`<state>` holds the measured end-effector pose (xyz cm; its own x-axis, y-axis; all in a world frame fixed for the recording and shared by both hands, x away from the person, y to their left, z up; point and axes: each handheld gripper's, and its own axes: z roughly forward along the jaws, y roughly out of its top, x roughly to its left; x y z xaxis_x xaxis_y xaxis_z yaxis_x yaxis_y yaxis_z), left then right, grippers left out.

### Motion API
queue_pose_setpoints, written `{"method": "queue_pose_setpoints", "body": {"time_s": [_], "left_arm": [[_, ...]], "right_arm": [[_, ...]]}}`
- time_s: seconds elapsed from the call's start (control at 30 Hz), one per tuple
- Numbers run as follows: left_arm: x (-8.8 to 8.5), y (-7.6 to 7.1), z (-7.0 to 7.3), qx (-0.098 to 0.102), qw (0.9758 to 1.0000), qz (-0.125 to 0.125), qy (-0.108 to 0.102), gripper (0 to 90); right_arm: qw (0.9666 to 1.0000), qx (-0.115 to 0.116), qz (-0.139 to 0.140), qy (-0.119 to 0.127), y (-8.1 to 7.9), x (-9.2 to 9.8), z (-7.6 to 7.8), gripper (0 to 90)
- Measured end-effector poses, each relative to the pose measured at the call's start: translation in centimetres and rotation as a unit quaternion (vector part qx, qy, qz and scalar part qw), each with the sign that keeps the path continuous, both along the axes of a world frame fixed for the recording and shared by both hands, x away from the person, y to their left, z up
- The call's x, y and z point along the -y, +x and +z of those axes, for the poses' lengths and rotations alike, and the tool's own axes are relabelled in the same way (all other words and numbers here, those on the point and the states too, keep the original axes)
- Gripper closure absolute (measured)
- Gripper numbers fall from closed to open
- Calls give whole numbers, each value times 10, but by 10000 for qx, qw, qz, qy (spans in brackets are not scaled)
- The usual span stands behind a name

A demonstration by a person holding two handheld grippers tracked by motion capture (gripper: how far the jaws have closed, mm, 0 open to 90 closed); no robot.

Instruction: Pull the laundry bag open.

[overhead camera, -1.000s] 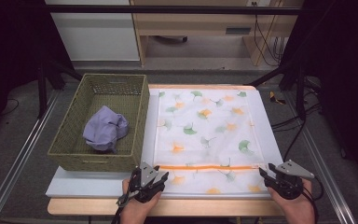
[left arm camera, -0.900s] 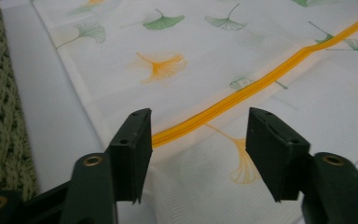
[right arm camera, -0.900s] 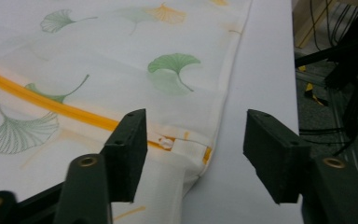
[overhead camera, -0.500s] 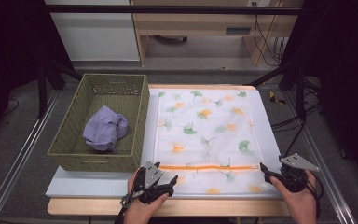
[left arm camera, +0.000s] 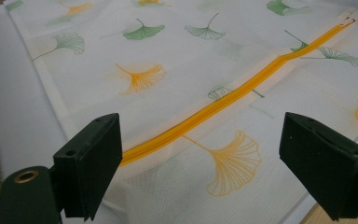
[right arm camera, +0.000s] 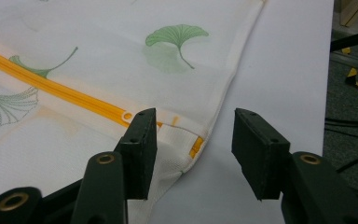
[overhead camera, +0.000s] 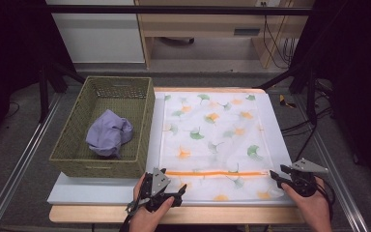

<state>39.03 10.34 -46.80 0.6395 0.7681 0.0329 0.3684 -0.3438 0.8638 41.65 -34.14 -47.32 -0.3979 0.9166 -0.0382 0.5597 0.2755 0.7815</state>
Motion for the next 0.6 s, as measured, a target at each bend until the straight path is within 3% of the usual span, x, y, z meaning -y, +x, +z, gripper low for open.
{"method": "queue_pose_setpoints", "body": {"time_s": [0.33, 0.6], "left_arm": [[1, -1, 0, -3, 10000, -11, 13, 135], [1, -1, 0, -6, 10000, -12, -2, 146]], "right_arm": [[9996, -237, 25, 160, 0, 1, -6, 529], [9993, -340, 91, 127, 3, -5, -8, 583]]}}
